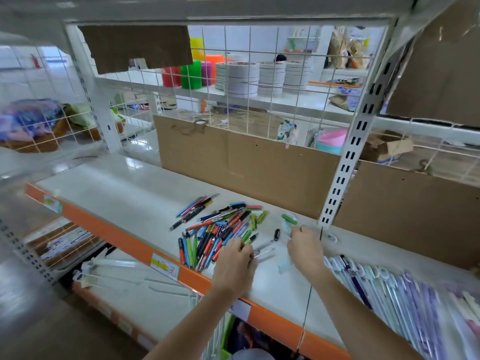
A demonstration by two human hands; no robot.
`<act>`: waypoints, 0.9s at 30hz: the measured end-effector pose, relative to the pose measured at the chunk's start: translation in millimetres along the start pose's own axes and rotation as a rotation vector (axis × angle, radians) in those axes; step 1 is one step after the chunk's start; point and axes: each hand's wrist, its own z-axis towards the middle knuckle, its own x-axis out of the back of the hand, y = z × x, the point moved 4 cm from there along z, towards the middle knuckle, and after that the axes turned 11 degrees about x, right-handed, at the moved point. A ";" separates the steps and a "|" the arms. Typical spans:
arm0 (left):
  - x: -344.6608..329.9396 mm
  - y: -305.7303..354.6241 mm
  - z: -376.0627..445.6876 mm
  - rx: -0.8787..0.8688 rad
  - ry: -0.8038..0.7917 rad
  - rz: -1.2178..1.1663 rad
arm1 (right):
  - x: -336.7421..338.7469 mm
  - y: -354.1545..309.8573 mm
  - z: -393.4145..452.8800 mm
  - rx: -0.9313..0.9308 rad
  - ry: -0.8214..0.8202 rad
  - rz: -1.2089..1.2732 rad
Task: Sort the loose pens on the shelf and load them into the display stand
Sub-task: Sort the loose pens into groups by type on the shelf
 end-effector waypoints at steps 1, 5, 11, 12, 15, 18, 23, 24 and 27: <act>0.7 0.4 -0.1 -0.005 0.009 -0.009 | 2.3 -0.7 -8.0 -0.021 0.025 0.091; 4.2 2.1 -2.6 -0.030 0.001 -0.056 | 11.1 -7.2 -61.6 -0.126 0.082 0.619; 6.1 13.6 -6.0 -0.122 -0.172 -0.046 | 3.5 4.3 -118.8 -0.293 0.116 1.076; 5.7 19.5 -7.0 -0.147 -0.204 -0.055 | 2.8 5.8 -120.4 -0.294 0.118 1.118; -2.3 40.0 -20.1 -0.155 -0.294 -0.151 | 3.7 7.0 -121.1 -0.291 0.124 1.192; -11.5 45.5 -30.3 -0.138 -0.308 -0.173 | 8.0 9.0 -123.5 -0.384 0.155 1.304; -9.9 37.3 -32.4 -0.121 -0.290 -0.202 | 10.2 16.6 -126.0 -0.531 0.336 1.506; -10.1 37.6 -34.1 -0.131 -0.292 -0.187 | 9.5 17.3 -125.8 -0.537 0.363 1.524; -10.4 38.4 -36.1 -0.141 -0.305 -0.182 | 8.0 21.5 -126.0 -0.548 0.436 1.556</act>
